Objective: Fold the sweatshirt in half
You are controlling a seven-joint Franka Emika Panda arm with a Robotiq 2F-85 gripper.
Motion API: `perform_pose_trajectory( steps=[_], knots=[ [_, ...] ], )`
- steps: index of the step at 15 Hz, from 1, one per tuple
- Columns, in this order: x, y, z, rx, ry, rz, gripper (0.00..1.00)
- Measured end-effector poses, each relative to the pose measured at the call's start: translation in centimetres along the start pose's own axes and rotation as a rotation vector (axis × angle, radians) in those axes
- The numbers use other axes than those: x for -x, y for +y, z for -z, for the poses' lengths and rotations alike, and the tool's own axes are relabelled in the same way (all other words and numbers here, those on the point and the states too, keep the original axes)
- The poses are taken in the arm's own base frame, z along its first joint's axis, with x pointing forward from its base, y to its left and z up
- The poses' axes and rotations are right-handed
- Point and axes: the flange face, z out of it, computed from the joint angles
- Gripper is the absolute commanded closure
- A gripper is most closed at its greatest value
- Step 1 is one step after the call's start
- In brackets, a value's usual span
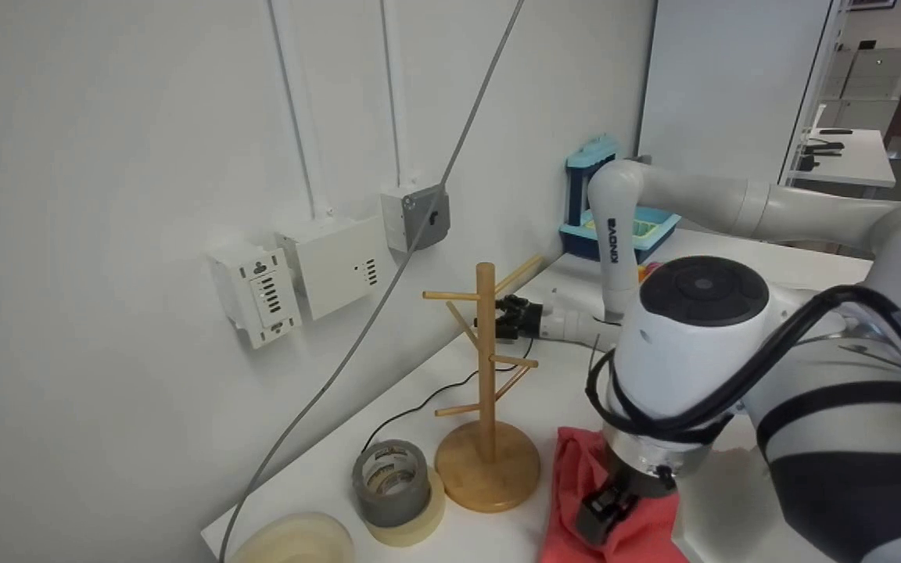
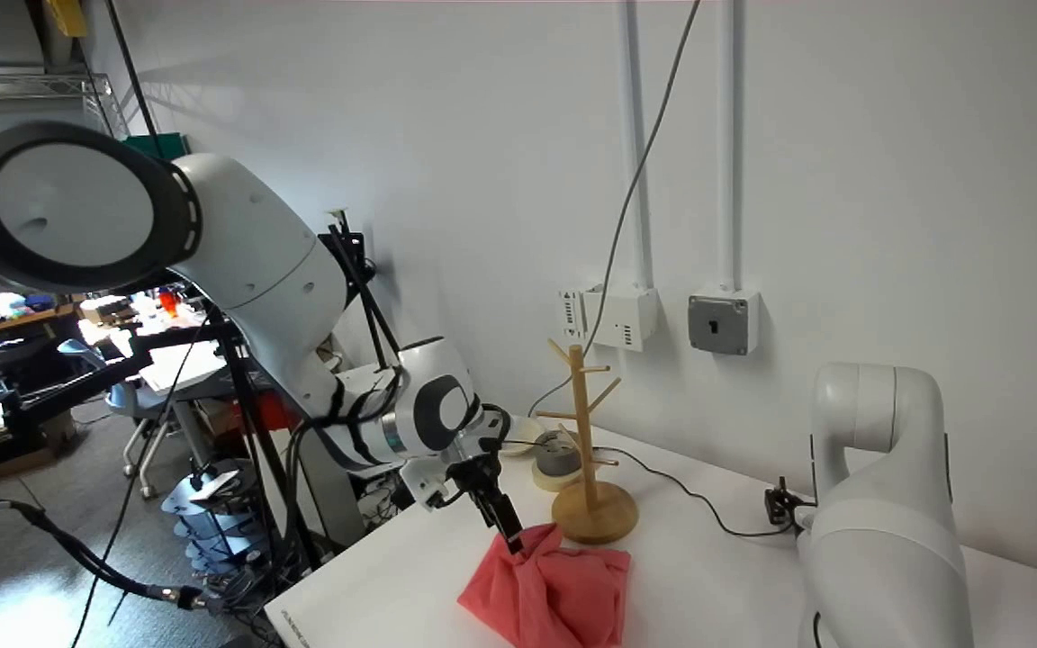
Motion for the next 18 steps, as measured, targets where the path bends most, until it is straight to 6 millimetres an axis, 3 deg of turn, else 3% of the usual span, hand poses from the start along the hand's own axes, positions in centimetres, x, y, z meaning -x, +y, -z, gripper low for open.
perform_pose_trajectory(
  steps=[6, 12, 15, 18],
  knots=[
    [3.4, 2.2, 6.2, 0.037, -0.098, 0.110, 0.00],
    [7.8, 5.6, 12.5, 0.024, -0.035, 0.133, 0.00],
    [10.6, 6.8, 14.5, -0.031, 0.038, 0.115, 0.00],
    [12.7, 7.9, 15.2, -0.054, 0.067, 0.105, 0.00]
  ],
)
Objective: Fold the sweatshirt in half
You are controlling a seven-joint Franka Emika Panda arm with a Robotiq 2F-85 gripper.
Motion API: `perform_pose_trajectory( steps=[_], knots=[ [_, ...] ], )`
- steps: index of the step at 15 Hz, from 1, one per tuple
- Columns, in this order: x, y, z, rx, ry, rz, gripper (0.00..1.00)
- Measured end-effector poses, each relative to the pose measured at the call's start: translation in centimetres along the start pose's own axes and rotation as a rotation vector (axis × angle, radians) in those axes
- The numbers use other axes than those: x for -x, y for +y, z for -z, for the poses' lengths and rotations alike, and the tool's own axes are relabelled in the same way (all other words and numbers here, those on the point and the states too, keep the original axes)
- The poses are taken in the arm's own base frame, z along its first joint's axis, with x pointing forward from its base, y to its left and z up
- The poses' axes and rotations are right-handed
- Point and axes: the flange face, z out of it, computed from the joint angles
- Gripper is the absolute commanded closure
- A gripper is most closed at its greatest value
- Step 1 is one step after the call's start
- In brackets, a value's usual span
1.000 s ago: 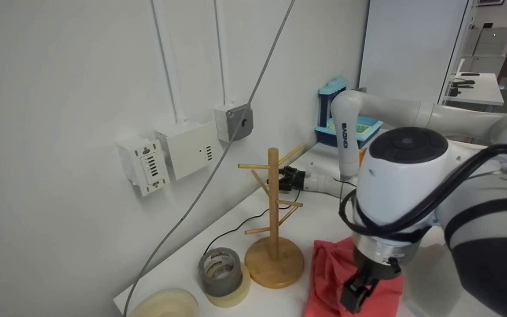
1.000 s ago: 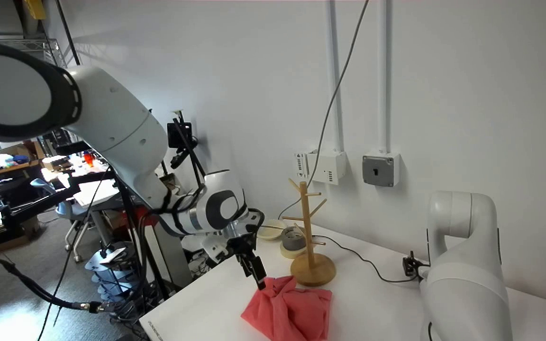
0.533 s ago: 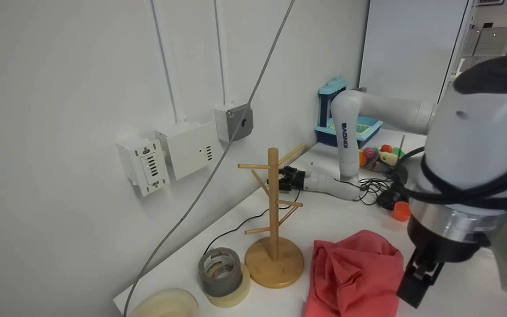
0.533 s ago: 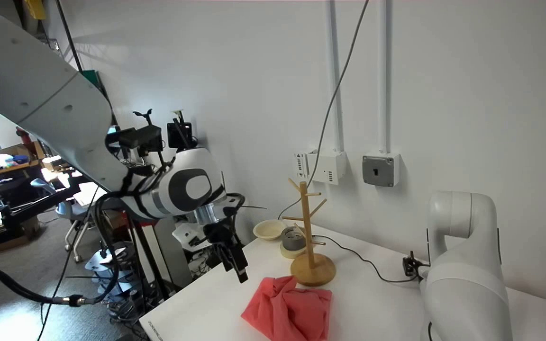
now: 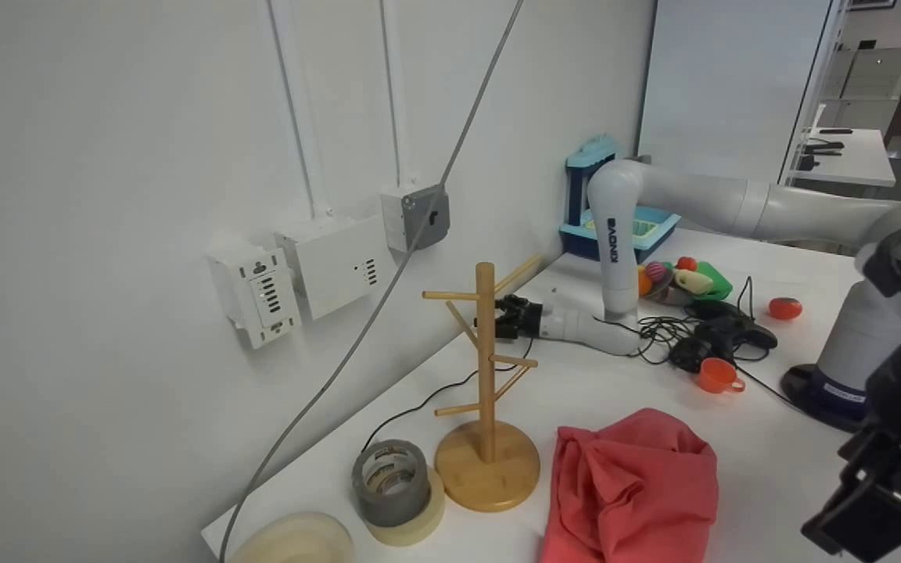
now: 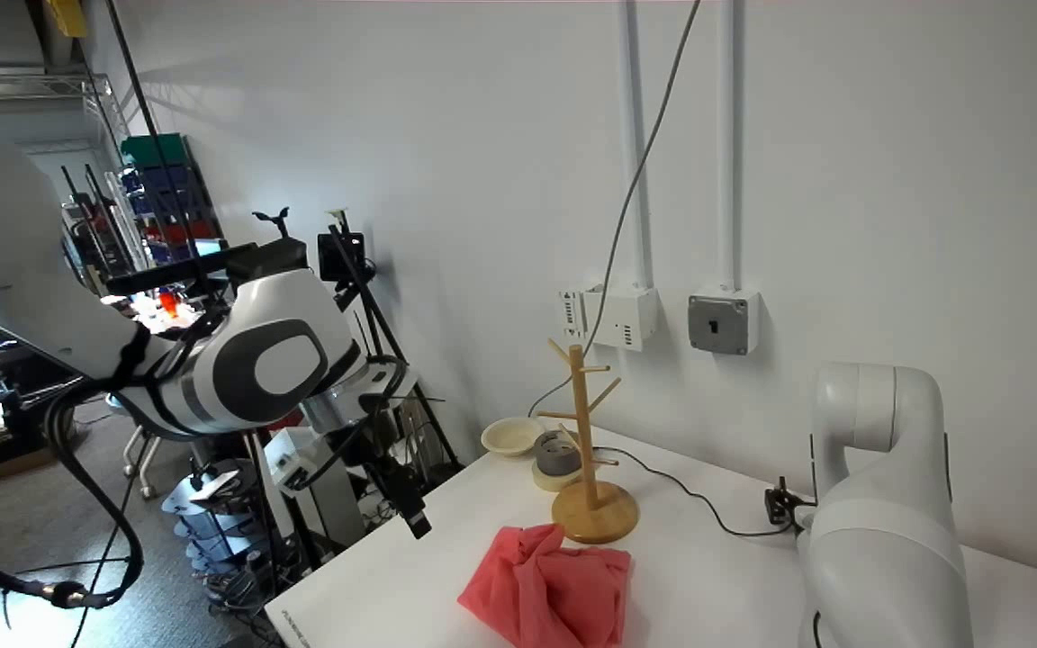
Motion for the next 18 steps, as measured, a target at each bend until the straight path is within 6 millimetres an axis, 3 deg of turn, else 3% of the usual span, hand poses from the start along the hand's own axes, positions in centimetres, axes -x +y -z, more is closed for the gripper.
perform_pose_trajectory(
  steps=[18],
  knots=[
    [0.28, 0.16, 0.18, 0.000, 0.003, -0.002, 0.00]
  ],
)
